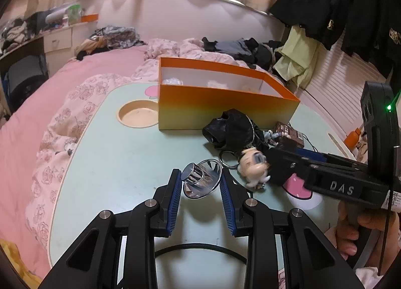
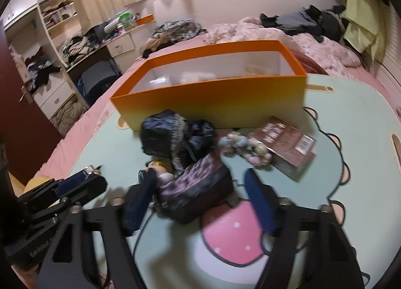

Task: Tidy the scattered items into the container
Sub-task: 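Grasp the silver cone keychain with the left gripper while the right grasps the dark purple pouch, then carry the cone and pouch into the orange box and open both grippers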

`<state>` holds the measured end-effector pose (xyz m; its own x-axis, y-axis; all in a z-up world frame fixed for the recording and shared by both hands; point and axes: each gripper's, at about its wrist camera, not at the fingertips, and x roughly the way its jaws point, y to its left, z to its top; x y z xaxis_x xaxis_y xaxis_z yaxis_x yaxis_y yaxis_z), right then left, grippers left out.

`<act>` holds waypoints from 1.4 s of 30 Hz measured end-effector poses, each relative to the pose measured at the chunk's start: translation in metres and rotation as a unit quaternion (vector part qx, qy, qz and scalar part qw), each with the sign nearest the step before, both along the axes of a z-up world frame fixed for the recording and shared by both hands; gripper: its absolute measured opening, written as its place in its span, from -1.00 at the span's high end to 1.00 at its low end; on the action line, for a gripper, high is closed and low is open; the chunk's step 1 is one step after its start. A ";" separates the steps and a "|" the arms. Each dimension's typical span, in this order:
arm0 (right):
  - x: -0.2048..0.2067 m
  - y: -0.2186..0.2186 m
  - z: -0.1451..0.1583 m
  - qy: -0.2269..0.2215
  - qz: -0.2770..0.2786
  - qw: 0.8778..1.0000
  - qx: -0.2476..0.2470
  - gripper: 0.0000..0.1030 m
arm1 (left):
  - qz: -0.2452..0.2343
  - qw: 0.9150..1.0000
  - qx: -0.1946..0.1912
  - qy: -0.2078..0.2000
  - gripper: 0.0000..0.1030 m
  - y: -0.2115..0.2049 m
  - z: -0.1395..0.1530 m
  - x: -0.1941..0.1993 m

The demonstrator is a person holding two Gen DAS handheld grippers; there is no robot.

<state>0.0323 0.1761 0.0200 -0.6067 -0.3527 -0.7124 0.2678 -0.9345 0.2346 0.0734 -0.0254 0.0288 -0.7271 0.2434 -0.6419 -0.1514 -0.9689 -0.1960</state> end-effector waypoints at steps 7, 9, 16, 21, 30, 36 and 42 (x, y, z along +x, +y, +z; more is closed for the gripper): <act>0.006 0.033 -0.001 -0.001 -0.030 0.999 -0.040 -0.23 | -0.004 1.000 -0.004 -0.004 0.43 0.003 -0.002 0.001; 0.008 0.042 -0.002 -0.002 -0.036 0.998 -0.060 -0.22 | -0.005 1.000 -0.006 -0.002 0.43 0.005 -0.001 0.002; 0.018 0.061 0.012 0.034 -0.040 0.992 -0.114 -0.22 | -0.006 1.000 -0.003 0.002 0.43 0.004 0.002 0.004; 0.024 0.058 0.025 0.061 -0.028 0.992 -0.111 -0.22 | -0.007 1.000 -0.001 0.004 0.43 0.005 0.004 0.004; 0.022 0.054 0.025 0.064 -0.020 0.993 -0.100 -0.22 | -0.014 1.000 0.000 0.019 0.43 0.008 0.019 -0.001; 0.011 0.050 0.036 0.079 -0.013 0.993 -0.085 -0.22 | -0.019 0.999 -0.011 0.038 0.43 0.012 0.036 -0.020; -0.007 0.043 0.049 0.100 -0.007 0.994 -0.049 -0.22 | -0.031 0.999 0.015 0.037 0.43 0.015 0.055 -0.048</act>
